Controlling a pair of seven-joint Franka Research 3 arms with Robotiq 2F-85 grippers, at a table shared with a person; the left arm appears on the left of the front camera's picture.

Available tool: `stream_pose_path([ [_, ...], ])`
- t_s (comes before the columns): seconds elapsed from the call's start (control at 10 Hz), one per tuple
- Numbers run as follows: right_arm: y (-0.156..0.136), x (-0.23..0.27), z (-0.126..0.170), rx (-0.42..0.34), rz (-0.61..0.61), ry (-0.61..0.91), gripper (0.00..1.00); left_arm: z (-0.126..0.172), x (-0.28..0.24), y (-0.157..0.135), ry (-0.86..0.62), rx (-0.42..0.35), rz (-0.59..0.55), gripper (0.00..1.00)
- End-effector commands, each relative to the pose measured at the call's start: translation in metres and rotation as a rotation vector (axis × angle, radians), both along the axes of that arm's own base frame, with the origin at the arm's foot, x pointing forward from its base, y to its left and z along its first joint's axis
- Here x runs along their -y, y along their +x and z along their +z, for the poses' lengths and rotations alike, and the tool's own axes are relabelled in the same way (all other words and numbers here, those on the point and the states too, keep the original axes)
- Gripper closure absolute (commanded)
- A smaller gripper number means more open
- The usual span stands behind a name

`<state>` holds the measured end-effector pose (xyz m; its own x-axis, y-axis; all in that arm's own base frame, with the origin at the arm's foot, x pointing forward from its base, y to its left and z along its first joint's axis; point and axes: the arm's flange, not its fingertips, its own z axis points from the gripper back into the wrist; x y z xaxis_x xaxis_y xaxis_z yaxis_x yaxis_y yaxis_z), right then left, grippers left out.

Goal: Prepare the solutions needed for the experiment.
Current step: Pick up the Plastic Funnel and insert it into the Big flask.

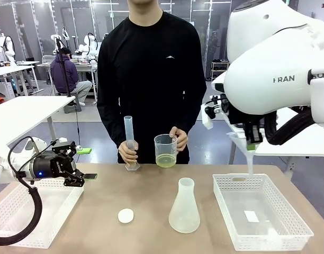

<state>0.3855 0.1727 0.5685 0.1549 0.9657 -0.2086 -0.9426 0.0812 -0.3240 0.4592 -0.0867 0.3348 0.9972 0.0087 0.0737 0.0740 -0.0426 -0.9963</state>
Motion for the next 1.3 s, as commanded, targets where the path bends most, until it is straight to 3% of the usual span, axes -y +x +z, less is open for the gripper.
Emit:
stream_pose_path([
  [0.0, -0.006, -0.035, 0.005, 0.048, 0.130, 0.058, 0.97, -0.001, 0.002, 0.004, 0.005, -0.004, 0.005, 0.00],
  [0.2, -0.023, -0.070, 0.016, 0.127, 0.270, 0.111, 0.97, -0.001, 0.002, 0.004, 0.005, -0.004, 0.005, 0.00],
  [0.5, -0.048, -0.104, 0.027, 0.173, 0.428, 0.144, 0.97, -0.001, 0.002, 0.004, 0.005, -0.004, 0.005, 0.00],
  [0.7, -0.049, -0.107, 0.025, 0.216, 0.456, 0.115, 0.97, -0.001, 0.002, 0.004, 0.005, -0.004, 0.005, 0.00],
  [1.2, -0.058, -0.106, 0.015, 0.215, 0.468, 0.122, 0.97, -0.001, 0.002, 0.004, 0.005, -0.004, 0.005, 0.00],
])
